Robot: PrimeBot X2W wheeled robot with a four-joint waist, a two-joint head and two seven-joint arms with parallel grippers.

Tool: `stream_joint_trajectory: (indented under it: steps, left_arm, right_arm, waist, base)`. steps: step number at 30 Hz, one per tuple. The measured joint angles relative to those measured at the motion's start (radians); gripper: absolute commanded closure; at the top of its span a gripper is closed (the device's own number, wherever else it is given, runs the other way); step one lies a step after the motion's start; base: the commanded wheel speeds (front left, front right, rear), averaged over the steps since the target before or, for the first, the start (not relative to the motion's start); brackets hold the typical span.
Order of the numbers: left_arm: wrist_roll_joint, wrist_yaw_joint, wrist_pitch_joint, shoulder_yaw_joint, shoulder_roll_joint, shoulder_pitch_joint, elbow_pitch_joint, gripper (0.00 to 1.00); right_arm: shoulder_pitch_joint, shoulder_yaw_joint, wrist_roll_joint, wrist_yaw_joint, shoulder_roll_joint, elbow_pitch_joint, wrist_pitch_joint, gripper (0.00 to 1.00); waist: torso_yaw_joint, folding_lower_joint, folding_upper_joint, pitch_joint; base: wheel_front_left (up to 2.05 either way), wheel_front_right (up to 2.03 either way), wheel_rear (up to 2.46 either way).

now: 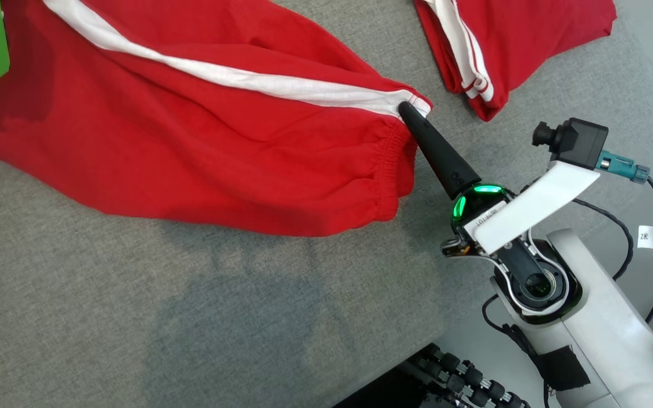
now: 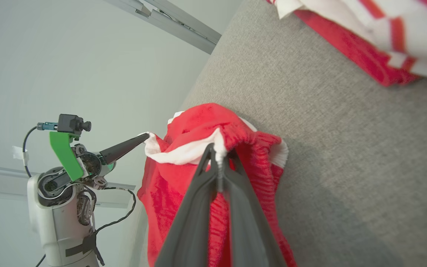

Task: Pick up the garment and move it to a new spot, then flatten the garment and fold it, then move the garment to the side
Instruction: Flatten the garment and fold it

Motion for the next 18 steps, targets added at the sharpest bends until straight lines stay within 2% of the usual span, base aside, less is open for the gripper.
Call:
stream_joint_trajectory:
  steps: [5,12,14,16,18]
  left_arm:
    - [0.014,0.0,0.0,-0.012,-0.029,-0.056,0.041,1.0]
    - [0.039,0.0,0.0,-0.021,-0.029,-0.105,0.109,1.0]
    - [0.043,0.0,0.0,-0.023,-0.03,-0.12,0.126,1.0]
    - [0.046,0.0,0.0,-0.026,-0.03,-0.13,0.145,1.0]
    - [0.05,-0.001,-0.003,-0.026,-0.03,-0.13,0.168,1.0]
  right_arm:
    - [-0.001,0.007,0.018,0.0,0.001,0.012,-0.004,1.0]
    - [-0.017,0.039,0.018,0.0,0.002,0.034,-0.012,1.0]
    - [-0.023,0.048,0.018,0.0,0.001,0.036,-0.017,0.91]
    - [-0.03,0.056,0.018,0.0,0.001,0.037,-0.021,0.85]
    - [-0.041,0.06,0.018,0.0,0.002,0.037,-0.03,0.87]
  waist:
    - [-0.029,0.0,0.0,0.02]
    - [-0.04,-0.0001,0.0,0.02]
    - [-0.04,-0.0001,0.0,0.018]
    - [-0.039,-0.0001,0.0,0.015]
    - [-0.037,-0.0001,0.0,0.012]
  base:
    - [0.0,0.0,0.0]
    - [0.0,0.0,0.0]
    - [0.0,0.0,0.0]
    - [0.0,0.0,0.0]
    - [0.0,0.0,0.0]
